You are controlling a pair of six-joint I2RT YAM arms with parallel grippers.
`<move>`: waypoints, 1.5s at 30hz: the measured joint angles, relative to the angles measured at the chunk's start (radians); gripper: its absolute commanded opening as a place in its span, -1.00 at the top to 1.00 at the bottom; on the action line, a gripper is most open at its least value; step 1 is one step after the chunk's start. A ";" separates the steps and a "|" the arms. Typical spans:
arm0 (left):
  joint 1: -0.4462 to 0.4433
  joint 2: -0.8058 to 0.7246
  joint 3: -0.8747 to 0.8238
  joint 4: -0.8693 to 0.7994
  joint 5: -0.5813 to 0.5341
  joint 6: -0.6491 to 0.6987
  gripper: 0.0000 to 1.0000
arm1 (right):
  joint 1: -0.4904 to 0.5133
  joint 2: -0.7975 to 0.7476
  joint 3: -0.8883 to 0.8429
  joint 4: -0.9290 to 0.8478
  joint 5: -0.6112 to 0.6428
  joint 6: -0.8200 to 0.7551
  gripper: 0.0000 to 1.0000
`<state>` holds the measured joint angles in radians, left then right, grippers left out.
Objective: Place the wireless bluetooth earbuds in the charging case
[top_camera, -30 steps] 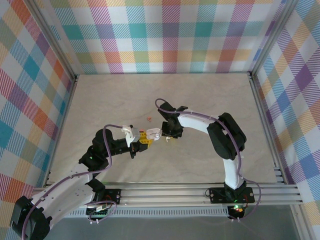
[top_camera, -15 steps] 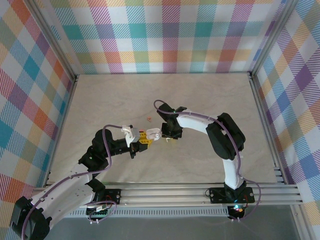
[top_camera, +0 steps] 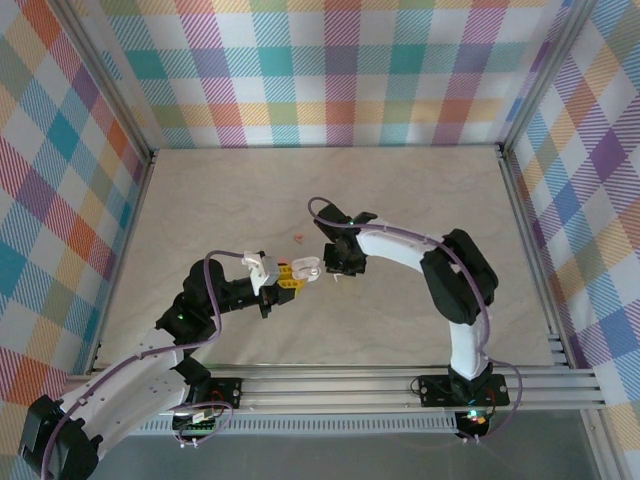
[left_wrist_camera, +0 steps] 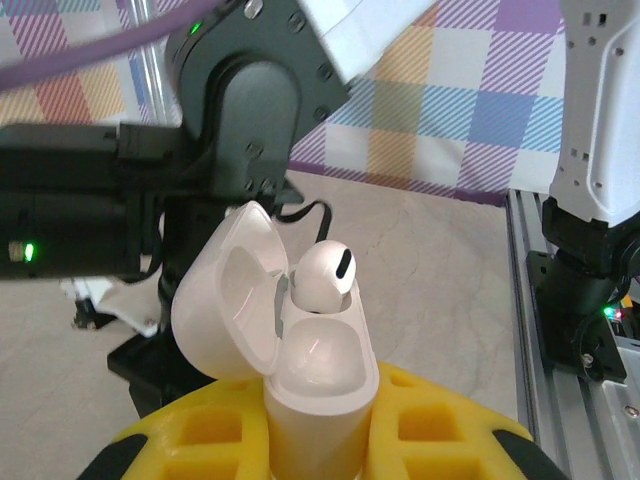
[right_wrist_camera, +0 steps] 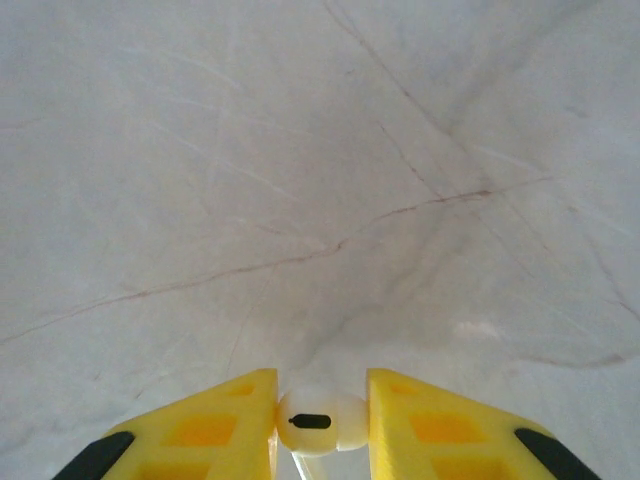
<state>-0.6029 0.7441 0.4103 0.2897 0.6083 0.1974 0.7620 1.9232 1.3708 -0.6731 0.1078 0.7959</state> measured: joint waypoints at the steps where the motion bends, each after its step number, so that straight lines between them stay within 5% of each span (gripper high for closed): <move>1: 0.000 0.000 0.000 0.000 -0.002 -0.002 1.00 | 0.001 -0.034 -0.008 0.000 0.011 -0.002 0.47; 13: -0.004 0.004 -0.021 0.034 -0.046 -0.051 1.00 | 0.018 -0.374 -0.121 0.074 0.138 -0.076 0.52; 28: -0.018 0.204 0.051 0.109 -0.062 -0.071 1.00 | 0.226 -0.657 -0.134 0.208 0.364 -0.253 0.51; 45: -0.024 0.238 0.081 0.135 -0.158 -0.137 1.00 | 0.274 -0.624 -0.174 0.403 0.304 -0.241 0.50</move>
<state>-0.6273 0.9821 0.4911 0.4244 0.4500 0.0608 1.0355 1.2995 1.1965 -0.2699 0.4118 0.5552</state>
